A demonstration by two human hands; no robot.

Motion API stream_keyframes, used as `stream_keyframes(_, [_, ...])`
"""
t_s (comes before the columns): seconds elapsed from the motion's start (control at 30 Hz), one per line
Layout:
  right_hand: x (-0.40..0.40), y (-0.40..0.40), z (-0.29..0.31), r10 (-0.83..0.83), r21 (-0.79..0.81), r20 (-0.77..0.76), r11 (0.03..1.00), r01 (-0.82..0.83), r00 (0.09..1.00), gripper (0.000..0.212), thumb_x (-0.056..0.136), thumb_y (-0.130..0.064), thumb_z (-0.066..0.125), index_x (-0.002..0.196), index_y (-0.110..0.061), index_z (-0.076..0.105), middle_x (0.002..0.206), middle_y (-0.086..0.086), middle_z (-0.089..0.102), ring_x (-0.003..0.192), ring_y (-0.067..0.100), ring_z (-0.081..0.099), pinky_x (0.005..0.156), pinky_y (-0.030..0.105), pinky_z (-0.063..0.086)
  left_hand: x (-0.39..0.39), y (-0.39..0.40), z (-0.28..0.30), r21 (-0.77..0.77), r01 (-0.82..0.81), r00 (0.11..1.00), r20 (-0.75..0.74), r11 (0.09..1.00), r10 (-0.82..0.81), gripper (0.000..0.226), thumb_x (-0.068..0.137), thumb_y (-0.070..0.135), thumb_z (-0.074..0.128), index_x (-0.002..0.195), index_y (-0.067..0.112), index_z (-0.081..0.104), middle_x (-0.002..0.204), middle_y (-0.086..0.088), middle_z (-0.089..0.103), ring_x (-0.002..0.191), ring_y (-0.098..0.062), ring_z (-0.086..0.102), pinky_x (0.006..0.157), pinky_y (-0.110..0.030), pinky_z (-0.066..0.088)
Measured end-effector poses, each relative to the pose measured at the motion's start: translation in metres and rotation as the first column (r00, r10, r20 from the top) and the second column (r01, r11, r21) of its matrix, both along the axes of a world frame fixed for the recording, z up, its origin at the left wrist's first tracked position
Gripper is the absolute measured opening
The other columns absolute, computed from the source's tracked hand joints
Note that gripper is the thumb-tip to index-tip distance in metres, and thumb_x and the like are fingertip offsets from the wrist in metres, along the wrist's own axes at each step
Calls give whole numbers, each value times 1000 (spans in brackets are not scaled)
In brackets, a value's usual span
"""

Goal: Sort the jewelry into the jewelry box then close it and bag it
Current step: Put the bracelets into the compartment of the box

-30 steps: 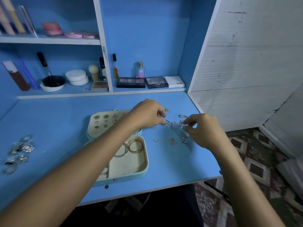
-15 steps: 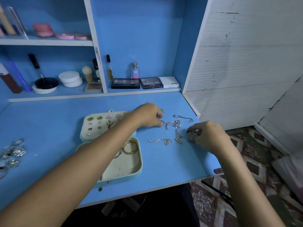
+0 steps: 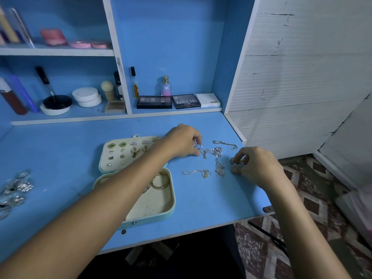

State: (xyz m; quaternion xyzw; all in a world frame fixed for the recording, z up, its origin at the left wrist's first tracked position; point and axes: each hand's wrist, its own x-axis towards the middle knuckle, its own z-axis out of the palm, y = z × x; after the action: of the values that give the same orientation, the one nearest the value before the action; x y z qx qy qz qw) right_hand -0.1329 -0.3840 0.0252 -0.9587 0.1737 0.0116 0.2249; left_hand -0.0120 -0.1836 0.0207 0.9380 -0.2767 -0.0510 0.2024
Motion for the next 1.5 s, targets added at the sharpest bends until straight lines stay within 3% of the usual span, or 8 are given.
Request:
stream_keyframes(0.27, [-2, 5, -2, 7, 92, 138, 996, -20, 990, 14, 90, -8, 65, 93, -16, 77, 81, -1, 67, 61, 8, 54, 50, 19, 38, 0, 1, -1, -95, -19, 1000, -16, 995, 17, 10, 85, 16, 75, 95, 18, 75, 75, 9, 63, 80, -19, 66, 79, -37, 55])
stream_keyframes(0.47, [-6, 17, 10, -22, 281, 221, 959, -42, 975, 13, 93, -15, 65, 94, -24, 73, 85, -8, 71, 69, 5, 60, 55, 18, 41, -6, 6, 4, -165, -15, 1000, -15, 986, 13, 10, 88, 15, 71, 98, 14, 75, 76, 7, 67, 77, -20, 68, 77, -33, 56])
stream_keyframes(0.57, [-6, 25, 13, -109, 490, 249, 871, -28, 962, 7, 90, -17, 72, 92, -22, 75, 83, -7, 71, 70, 20, 67, 64, 28, 56, -13, 9, 13, -244, -30, 999, -26, 969, 24, 9, 87, 15, 73, 96, 16, 75, 81, 3, 71, 78, -17, 69, 72, -24, 53])
stream_keyframes(0.73, [-2, 39, 11, -165, 701, 226, 712, -43, 960, 8, 84, -8, 78, 89, -13, 75, 76, 2, 73, 64, 7, 68, 62, 20, 58, -28, 19, 33, -344, -36, 993, -120, 938, -6, 9, 84, 21, 78, 93, 20, 78, 78, 4, 75, 77, -9, 71, 77, -26, 56])
stream_keyframes(0.93, [0, 56, 12, -172, 779, 224, 623, -70, 959, 5, 82, -8, 80, 85, -11, 76, 75, 7, 74, 67, 14, 68, 68, 25, 59, -41, 34, 46, -376, -46, 985, -170, 926, -21, 9, 83, 24, 80, 92, 25, 79, 74, 10, 74, 76, -2, 71, 80, -30, 56])
stream_keyframes(1.07, [3, 64, 11, -132, 799, 205, 594, -88, 970, 4, 83, -11, 80, 85, -13, 78, 78, 6, 76, 73, 16, 72, 76, 31, 59, -49, 45, 47, -381, -40, 988, -151, 924, -19, 11, 82, 24, 81, 93, 25, 80, 76, 12, 75, 76, 2, 70, 75, -16, 52])
stream_keyframes(1.23, [4, 74, 16, -76, 836, 197, 534, -127, 977, 7, 86, -5, 75, 91, -10, 76, 82, 9, 77, 78, 17, 74, 70, 20, 57, -53, 55, 46, -346, -53, 995, -99, 937, 20, 10, 80, 28, 82, 91, 28, 80, 78, 12, 74, 78, 0, 68, 77, -21, 54])
stream_keyframes(1.5, [0, 87, 20, 43, 870, 175, 461, -175, 984, 13, 88, 3, 69, 93, -8, 74, 79, 7, 76, 75, 13, 73, 68, 18, 57, -67, 69, 44, -318, -88, 996, -59, 944, 73, 7, 80, 22, 80, 85, 27, 79, 67, 15, 69, 63, 5, 62, 62, -4, 42])
